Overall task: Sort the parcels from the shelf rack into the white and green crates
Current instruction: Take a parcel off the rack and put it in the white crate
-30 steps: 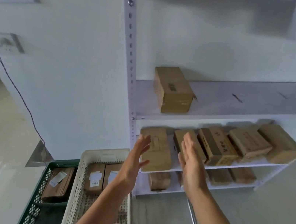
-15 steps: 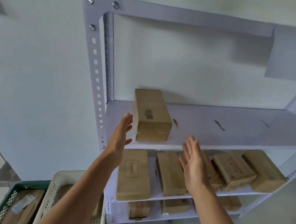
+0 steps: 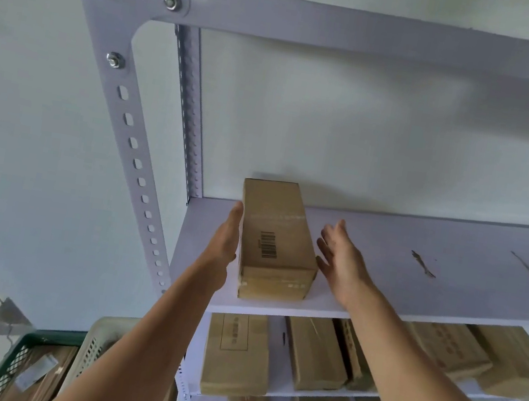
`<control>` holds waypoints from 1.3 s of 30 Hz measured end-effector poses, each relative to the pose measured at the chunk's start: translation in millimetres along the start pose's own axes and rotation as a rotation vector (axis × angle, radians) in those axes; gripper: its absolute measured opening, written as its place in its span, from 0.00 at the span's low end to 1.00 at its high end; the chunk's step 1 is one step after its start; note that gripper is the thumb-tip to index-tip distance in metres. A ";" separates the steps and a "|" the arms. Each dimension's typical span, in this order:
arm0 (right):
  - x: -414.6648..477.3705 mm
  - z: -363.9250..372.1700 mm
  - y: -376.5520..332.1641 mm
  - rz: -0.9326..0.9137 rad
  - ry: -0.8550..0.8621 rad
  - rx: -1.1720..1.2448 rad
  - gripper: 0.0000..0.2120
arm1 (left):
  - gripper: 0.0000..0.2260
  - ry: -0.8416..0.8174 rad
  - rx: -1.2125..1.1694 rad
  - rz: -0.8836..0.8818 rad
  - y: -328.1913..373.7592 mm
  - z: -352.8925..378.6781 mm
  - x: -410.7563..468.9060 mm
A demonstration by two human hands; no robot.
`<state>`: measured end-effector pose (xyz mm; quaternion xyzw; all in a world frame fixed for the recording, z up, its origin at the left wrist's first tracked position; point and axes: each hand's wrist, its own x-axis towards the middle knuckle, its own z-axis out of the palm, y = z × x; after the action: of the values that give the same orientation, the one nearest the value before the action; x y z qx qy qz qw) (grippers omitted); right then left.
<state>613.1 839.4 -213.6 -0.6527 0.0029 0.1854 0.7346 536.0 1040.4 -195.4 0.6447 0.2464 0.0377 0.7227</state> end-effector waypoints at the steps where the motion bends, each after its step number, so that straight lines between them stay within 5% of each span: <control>1: 4.6 3.0 -1.5 0.025 -0.015 -0.007 0.35 | 0.36 -0.006 0.009 -0.016 0.4 0.9 2.6; 8: 16.3 14.3 -10.9 0.102 -0.133 -0.071 0.32 | 0.37 -0.064 0.039 -0.027 4.4 4.8 -2.3; 22: 17.4 -1.2 -23.8 -0.165 -0.128 0.286 0.25 | 0.26 0.050 -0.168 0.212 21.4 14.9 -18.5; 33: 5.4 -10.1 -22.6 -0.178 -0.047 0.013 0.16 | 0.26 0.116 -0.061 0.129 3.9 17.6 -23.4; 39: 5.1 -9.1 -30.2 -0.004 -0.083 -0.157 0.25 | 0.29 0.071 0.046 0.083 6.1 21.9 -24.2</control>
<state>628.3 829.6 -187.3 -0.7001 -0.0434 0.2107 0.6809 525.3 1012.4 -181.1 0.6692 0.2458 0.0848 0.6961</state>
